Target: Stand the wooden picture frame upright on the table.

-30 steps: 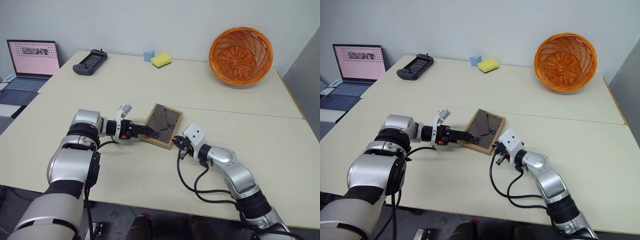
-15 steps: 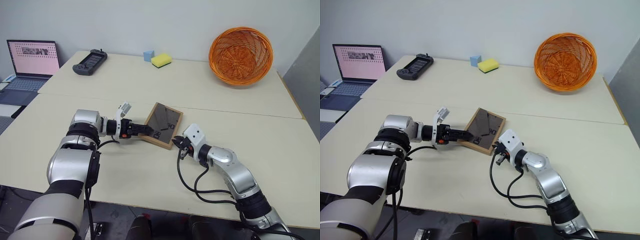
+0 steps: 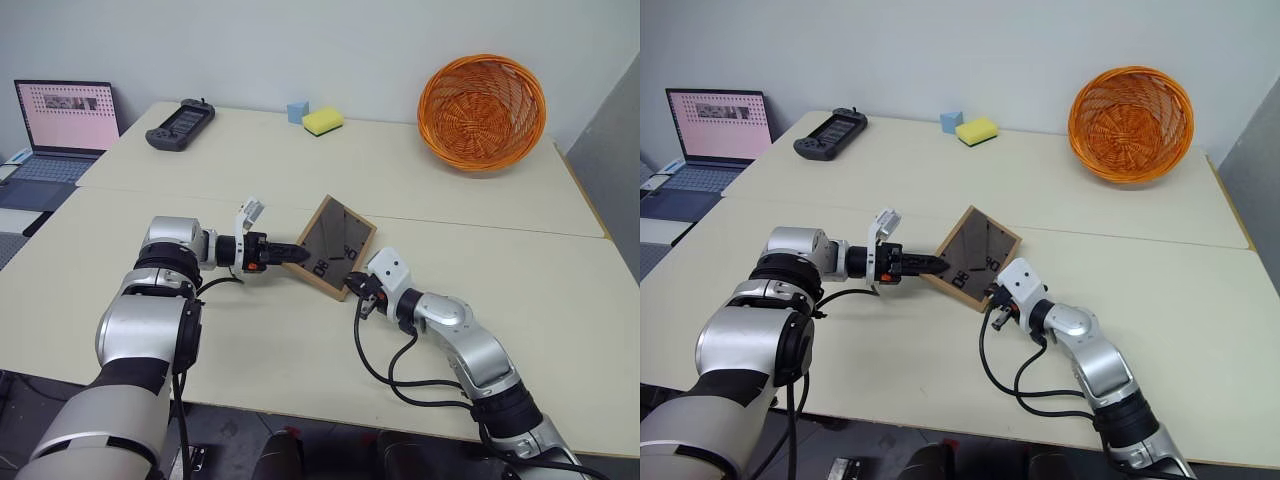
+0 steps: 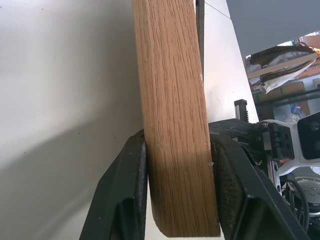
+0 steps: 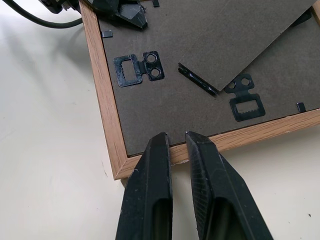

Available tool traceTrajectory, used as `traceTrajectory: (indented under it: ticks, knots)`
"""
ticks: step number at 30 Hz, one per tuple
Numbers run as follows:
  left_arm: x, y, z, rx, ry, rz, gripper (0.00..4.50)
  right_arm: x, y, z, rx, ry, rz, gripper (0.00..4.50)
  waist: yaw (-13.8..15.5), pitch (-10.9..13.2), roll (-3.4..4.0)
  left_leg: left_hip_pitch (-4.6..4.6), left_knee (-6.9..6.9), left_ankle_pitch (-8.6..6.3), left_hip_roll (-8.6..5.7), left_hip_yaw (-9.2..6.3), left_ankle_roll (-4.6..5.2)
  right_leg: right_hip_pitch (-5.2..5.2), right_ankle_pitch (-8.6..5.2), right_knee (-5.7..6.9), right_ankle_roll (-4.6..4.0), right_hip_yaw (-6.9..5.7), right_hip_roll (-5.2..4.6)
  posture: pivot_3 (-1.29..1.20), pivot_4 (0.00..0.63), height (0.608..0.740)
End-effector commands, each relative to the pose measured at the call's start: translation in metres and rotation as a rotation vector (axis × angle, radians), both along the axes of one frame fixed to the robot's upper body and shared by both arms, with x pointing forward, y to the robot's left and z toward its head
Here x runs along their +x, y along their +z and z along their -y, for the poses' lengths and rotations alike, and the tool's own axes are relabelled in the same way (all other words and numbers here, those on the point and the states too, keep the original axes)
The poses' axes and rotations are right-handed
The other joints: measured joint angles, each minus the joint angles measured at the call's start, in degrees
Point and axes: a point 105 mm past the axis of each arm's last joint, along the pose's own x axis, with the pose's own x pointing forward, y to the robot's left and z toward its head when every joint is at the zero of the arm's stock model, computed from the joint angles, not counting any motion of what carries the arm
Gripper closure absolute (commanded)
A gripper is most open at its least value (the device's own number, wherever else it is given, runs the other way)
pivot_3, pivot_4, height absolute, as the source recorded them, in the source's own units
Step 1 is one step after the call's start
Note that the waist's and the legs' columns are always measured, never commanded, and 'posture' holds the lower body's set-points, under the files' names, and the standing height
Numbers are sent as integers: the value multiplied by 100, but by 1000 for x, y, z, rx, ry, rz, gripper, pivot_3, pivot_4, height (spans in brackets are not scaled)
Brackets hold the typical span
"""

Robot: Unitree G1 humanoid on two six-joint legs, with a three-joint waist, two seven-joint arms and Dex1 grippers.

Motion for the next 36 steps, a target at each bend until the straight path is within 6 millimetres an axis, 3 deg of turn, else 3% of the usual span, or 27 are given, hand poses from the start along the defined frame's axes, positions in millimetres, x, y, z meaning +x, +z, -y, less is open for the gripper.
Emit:
traceTrajectory:
  ticks: [1,5,11,15,22,27,32,36]
  knots:
    - [2,10,6,-21,-20,24,3170,-1,13,-2,17,10,48,3925,0,0,0,0,0,0,0,0,0,0,0,0,0,0,0,0,150,740]
    - [3,8,5,10,-17,33,3171,2,14,6,-13,-1,71,3925,0,0,0,0,0,0,0,0,0,0,0,0,0,0,0,0,150,740]
    - [3,17,2,-12,-23,68,3171,3,16,50,-66,-62,80,3925,8,0,0,-1,1,0,-2,-1,0,2,0,-1,0,0,-1,0,150,740]
    - [7,28,-1,-20,-14,130,3171,-1,36,81,-92,-90,110,3925,-1,1,2,-1,-1,0,-2,0,0,-1,0,0,0,1,-1,0,150,740]
    - [12,60,-1,-74,-19,283,3171,-1,67,104,-95,-98,138,3925,-47,2,2,0,0,0,3,2,1,-2,0,2,0,3,4,0,150,740]
    - [9,87,0,-105,-39,418,3171,3,76,111,-79,-110,134,3925,-28,2,2,-1,2,0,2,2,1,-1,0,2,0,3,2,0,150,740]
    - [-9,114,9,-45,-136,689,3171,5,89,107,-2,-72,127,3925,-28,3,3,-1,1,0,3,6,0,0,0,1,-1,11,0,0,150,740]
    - [-19,128,12,-17,-117,844,3171,5,106,106,59,-32,121,3925,-16,3,3,-1,3,1,4,5,-1,1,1,0,-1,10,-1,0,150,740]
